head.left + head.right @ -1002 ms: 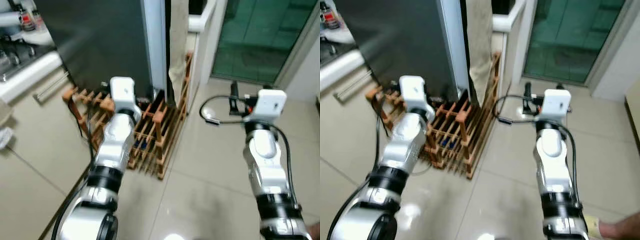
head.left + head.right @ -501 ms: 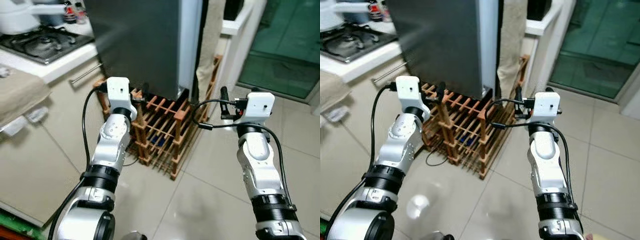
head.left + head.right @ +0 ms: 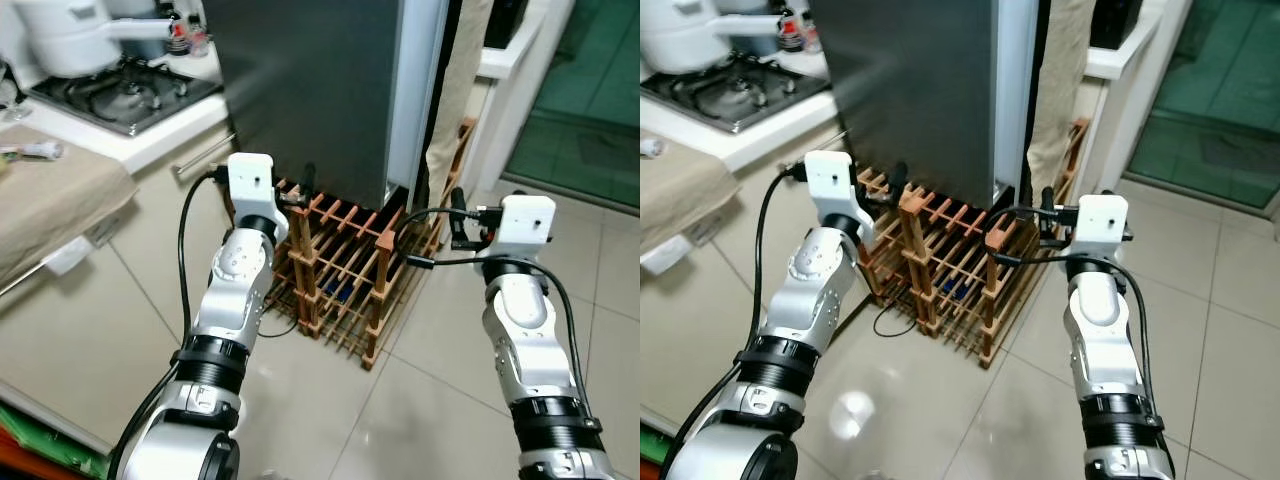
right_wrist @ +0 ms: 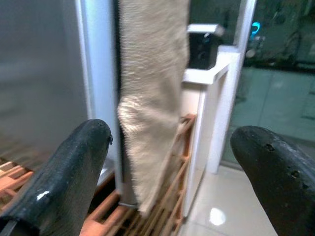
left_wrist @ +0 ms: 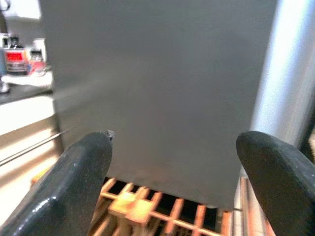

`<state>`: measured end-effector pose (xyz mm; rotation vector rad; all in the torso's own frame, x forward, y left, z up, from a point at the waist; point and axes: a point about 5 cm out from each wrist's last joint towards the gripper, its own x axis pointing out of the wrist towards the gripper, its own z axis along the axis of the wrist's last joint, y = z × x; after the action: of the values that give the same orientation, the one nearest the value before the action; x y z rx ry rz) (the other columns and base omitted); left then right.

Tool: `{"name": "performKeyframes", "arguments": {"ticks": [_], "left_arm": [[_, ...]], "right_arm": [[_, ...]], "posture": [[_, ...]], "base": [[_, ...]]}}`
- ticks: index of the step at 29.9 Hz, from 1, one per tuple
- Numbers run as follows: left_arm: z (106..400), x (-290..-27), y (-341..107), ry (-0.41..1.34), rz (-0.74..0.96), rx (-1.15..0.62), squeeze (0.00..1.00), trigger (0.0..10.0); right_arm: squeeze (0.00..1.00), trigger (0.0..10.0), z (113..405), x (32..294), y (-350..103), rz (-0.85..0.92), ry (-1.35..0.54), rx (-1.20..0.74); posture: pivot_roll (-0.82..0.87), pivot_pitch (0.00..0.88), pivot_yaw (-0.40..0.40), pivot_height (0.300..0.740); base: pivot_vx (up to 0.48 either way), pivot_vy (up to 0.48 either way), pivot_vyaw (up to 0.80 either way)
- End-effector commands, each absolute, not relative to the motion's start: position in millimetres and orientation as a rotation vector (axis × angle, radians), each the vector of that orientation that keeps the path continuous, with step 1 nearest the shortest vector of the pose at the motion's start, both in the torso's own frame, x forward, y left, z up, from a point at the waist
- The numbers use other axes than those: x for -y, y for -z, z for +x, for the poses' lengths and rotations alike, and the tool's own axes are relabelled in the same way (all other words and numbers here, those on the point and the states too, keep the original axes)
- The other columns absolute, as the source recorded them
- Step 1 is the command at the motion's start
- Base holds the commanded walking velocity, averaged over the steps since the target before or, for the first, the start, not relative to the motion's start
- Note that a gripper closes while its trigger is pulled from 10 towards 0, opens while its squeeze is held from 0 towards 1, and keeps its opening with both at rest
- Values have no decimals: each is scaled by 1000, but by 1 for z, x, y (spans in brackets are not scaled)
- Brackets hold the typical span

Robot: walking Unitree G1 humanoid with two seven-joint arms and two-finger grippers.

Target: Restocking fridge

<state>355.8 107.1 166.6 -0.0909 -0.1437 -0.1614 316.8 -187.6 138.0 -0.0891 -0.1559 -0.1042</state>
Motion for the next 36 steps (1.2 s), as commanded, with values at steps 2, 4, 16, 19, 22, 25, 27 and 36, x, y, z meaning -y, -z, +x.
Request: {"name": "performKeyframes", "arguments": {"ticks": [2,4,16,19,22,25,27,36], "left_arm": [[356,-111,-164,141,-99,122,0,10000],[356,-110,-165,147,-96,120,0,10000],[356,-112,-168,117,-95,130,0,10000],[355,-111,-167,119,-91,130,0,10000],[352,-111,-167,149,-89,120,0,10000],[349,-114,-167,169,-64,116,0,10000],[346,-115,-168,183,-49,115,0,10000],[330,-124,-171,206,6,101,0,10000]], "right_arm": [[114,10000,321,182,-145,-103,81,169],[102,10000,322,183,-145,-110,90,159],[71,10000,335,168,-152,-122,-27,149],[71,10000,341,161,-156,-126,-67,147],[71,10000,349,154,-162,-128,-99,154],[71,10000,356,151,-163,-141,-114,147],[71,10000,361,150,-164,-148,-119,143],[71,10000,383,164,-154,-177,-55,51]], "posture": [[-148,0,64,740],[-149,0,65,740],[-147,0,67,740],[-140,0,66,740],[-111,0,63,740],[-89,10,64,740],[-71,20,66,740],[21,84,86,740]], "base": [[480,0,513],[480,0,256],[181,0,0],[0,0,0],[0,0,0],[0,0,0],[0,0,0],[0,0,0]]}}
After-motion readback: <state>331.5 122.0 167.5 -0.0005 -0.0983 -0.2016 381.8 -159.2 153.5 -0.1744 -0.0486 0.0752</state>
